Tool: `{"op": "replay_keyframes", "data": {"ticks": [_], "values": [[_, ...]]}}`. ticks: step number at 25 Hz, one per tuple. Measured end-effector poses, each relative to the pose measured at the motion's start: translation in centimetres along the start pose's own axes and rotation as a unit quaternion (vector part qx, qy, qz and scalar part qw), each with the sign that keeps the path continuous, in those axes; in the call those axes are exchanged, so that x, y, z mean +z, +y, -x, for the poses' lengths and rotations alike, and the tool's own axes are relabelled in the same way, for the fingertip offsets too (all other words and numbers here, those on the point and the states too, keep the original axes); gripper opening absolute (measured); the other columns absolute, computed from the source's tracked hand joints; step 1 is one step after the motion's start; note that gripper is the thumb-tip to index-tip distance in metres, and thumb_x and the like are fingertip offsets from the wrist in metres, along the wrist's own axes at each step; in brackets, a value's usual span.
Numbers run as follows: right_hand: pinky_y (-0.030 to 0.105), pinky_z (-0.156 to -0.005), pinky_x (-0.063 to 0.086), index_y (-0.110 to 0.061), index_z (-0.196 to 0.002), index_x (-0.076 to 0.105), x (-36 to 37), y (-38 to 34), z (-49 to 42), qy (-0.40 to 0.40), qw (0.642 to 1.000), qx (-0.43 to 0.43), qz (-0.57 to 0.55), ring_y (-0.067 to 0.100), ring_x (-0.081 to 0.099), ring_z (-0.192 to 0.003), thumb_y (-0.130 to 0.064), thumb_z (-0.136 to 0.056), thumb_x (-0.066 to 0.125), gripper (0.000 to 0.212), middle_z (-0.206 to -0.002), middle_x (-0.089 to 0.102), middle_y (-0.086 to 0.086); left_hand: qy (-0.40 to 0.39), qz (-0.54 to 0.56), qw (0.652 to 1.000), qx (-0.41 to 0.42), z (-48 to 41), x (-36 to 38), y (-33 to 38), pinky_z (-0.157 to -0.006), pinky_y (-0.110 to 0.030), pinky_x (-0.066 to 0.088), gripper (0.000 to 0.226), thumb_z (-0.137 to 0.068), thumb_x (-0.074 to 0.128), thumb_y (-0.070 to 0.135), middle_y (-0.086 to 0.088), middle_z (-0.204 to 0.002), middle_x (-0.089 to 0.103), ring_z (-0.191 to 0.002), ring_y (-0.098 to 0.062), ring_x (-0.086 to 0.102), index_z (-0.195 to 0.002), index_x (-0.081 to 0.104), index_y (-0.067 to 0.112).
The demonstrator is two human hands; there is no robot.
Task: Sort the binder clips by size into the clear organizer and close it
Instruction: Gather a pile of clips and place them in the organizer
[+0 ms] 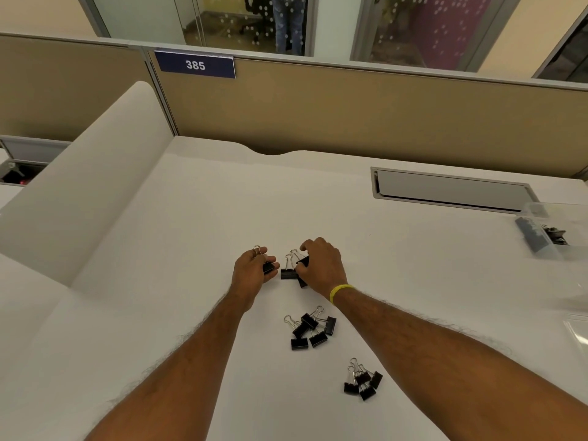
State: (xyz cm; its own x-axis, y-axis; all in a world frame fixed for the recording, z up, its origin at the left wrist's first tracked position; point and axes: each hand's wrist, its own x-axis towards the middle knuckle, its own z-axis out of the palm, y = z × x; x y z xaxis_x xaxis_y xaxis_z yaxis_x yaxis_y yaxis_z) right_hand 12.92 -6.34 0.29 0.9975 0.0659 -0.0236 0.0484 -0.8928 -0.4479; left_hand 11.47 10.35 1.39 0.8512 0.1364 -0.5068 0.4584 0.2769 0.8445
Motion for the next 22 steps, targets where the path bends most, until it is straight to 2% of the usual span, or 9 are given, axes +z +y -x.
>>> {"op": "replay_keyframes", "data": {"ticks": [3, 6, 11, 14, 16, 19, 22], "values": [[0.039, -0.097, 0.04, -0.017, -0.126, 0.053, 0.1, 0.7, -0.2, -0.05, 0.998, 0.011, 0.026, 0.027, 0.049, -0.112, -0.033, -0.085, 0.061, 0.044, -0.122, 0.052, 0.007, -0.002, 0.001, 1.0, -0.004, 0.1, 0.1, -0.2, -0.083, -0.037, 0.057, 0.013, -0.095, 0.048, 0.004, -0.018, -0.101, 0.064, -0.091, -0.029, 0.067, -0.103, 0.058, 0.006], [0.038, -0.096, 0.041, -0.015, -0.126, 0.054, -0.1, 1.1, -0.3, -0.059, 0.998, 0.01, 0.013, 0.028, 0.05, -0.112, -0.031, -0.087, 0.061, 0.042, -0.121, 0.055, 0.01, -0.002, 0.001, 1.0, -0.003, 0.2, 0.1, -0.2, -0.084, -0.038, 0.057, 0.013, -0.096, 0.048, 0.005, -0.019, -0.101, 0.064, -0.091, -0.03, 0.067, -0.105, 0.057, 0.006], [0.04, -0.094, 0.046, -0.015, -0.114, 0.06, 0.1, -0.7, 0.2, 0.012, 0.991, -0.026, -0.134, 0.02, 0.056, -0.103, -0.028, -0.084, 0.069, 0.034, -0.108, 0.061, 0.002, -0.004, 0.01, 1.0, -0.004, 0.1, 0.3, -0.3, -0.083, -0.037, 0.057, 0.012, -0.098, 0.049, 0.013, -0.021, -0.105, 0.065, -0.097, -0.031, 0.067, -0.101, 0.06, 0.008], [0.04, -0.091, 0.048, -0.02, -0.108, 0.063, 0.4, -2.8, 0.9, 0.003, 0.98, -0.073, -0.185, 0.013, 0.057, -0.097, -0.034, -0.08, 0.071, 0.033, -0.104, 0.063, -0.005, -0.032, 0.07, 0.996, -0.038, 0.3, 0.4, -0.2, -0.086, -0.04, 0.056, 0.027, -0.099, 0.051, 0.027, -0.021, -0.103, 0.068, -0.095, -0.03, 0.067, -0.103, 0.063, 0.003], [0.038, -0.09, 0.049, -0.021, -0.108, 0.063, 0.4, -3.6, 1.1, -0.017, 0.975, -0.092, -0.201, 0.012, 0.058, -0.095, -0.035, -0.079, 0.072, 0.033, -0.103, 0.064, -0.005, -0.051, 0.136, 0.987, -0.072, 0.5, 0.2, -0.1, -0.082, -0.039, 0.057, 0.034, -0.099, 0.05, 0.032, -0.02, -0.104, 0.07, -0.093, -0.031, 0.067, -0.109, 0.061, 0.002], [0.032, -0.088, 0.05, -0.021, -0.11, 0.062, 0.1, -3.7, 1.3, -0.055, 0.972, -0.115, -0.199, 0.01, 0.059, -0.095, -0.038, -0.078, 0.075, 0.038, -0.104, 0.065, -0.007, -0.05, 0.114, 0.99, -0.064, 0.3, -0.4, -0.2, -0.077, -0.037, 0.057, 0.028, -0.099, 0.051, 0.021, -0.018, -0.109, 0.07, -0.095, -0.031, 0.068, -0.114, 0.06, 0.0], [0.032, -0.086, 0.052, -0.021, -0.111, 0.061, 0.2, -3.0, 1.4, -0.072, 0.97, -0.125, -0.195, 0.008, 0.058, -0.095, -0.038, -0.08, 0.072, 0.038, -0.104, 0.065, -0.008, -0.034, 0.081, 0.995, -0.053, 0.3, -0.8, -0.2, -0.084, -0.038, 0.056, 0.021, -0.1, 0.047, 0.011, -0.017, -0.105, 0.069, -0.095, -0.03, 0.067, -0.117, 0.057, 0.004]]}}
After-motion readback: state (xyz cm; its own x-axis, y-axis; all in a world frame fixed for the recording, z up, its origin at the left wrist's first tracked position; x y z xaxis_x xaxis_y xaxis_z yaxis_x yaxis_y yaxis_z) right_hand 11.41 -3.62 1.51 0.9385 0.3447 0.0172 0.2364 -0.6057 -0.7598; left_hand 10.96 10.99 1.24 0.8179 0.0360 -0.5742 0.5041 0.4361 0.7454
